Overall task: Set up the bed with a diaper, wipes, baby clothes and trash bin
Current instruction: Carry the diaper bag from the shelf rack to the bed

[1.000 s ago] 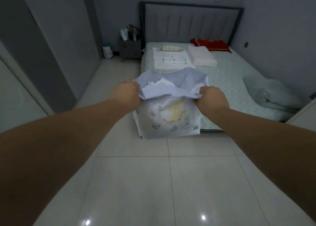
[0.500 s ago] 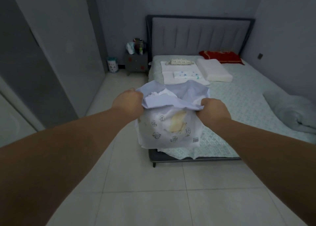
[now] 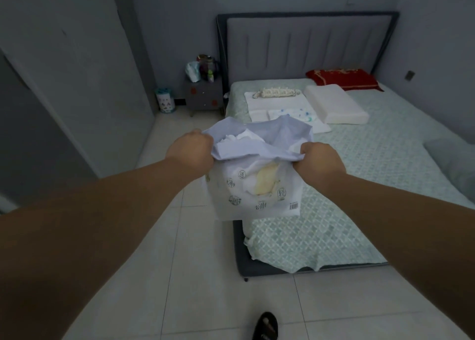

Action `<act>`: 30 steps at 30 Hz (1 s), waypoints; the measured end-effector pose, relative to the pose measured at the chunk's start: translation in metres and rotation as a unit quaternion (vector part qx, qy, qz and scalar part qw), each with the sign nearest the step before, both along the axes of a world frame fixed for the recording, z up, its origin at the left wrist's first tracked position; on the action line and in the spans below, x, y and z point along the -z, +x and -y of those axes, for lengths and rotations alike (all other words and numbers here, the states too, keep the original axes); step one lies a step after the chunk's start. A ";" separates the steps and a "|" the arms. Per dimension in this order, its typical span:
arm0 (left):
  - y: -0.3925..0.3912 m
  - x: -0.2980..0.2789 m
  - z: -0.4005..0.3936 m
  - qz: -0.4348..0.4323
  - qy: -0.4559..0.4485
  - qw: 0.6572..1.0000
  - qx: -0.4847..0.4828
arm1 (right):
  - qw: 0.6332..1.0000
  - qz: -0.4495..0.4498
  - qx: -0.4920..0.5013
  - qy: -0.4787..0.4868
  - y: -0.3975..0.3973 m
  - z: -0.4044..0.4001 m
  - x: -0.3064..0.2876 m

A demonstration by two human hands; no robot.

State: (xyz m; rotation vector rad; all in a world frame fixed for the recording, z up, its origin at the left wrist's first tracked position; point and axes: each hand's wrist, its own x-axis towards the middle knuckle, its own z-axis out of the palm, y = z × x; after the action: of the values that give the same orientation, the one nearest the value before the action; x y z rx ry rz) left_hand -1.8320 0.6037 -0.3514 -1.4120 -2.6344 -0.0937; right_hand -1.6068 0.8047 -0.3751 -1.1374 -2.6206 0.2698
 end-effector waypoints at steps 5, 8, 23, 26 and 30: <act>-0.062 0.015 -0.065 0.006 -0.002 1.000 0.000 | 1.000 -0.001 -0.010 -0.008 -0.063 -0.070 0.010; -0.097 0.021 -0.110 0.007 -0.005 1.000 -0.008 | 1.000 0.007 -0.015 -0.025 -0.100 -0.116 0.015; -0.238 0.060 -0.311 0.087 0.001 0.992 0.091 | 0.995 0.064 0.075 -0.034 -0.203 -0.266 0.032; -0.268 0.074 -0.344 0.118 0.001 0.986 0.121 | 0.990 0.087 0.099 -0.050 -0.219 -0.279 0.037; -0.309 0.076 -0.390 0.132 -0.065 0.971 0.188 | 0.979 0.103 0.163 -0.060 -0.251 -0.292 0.047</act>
State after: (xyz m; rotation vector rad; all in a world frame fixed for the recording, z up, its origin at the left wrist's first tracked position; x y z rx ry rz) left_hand -2.1413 0.9940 -0.4272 -2.0627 -2.5709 -0.1642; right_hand -1.8576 1.0964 -0.4224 -1.6943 -2.5594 0.2560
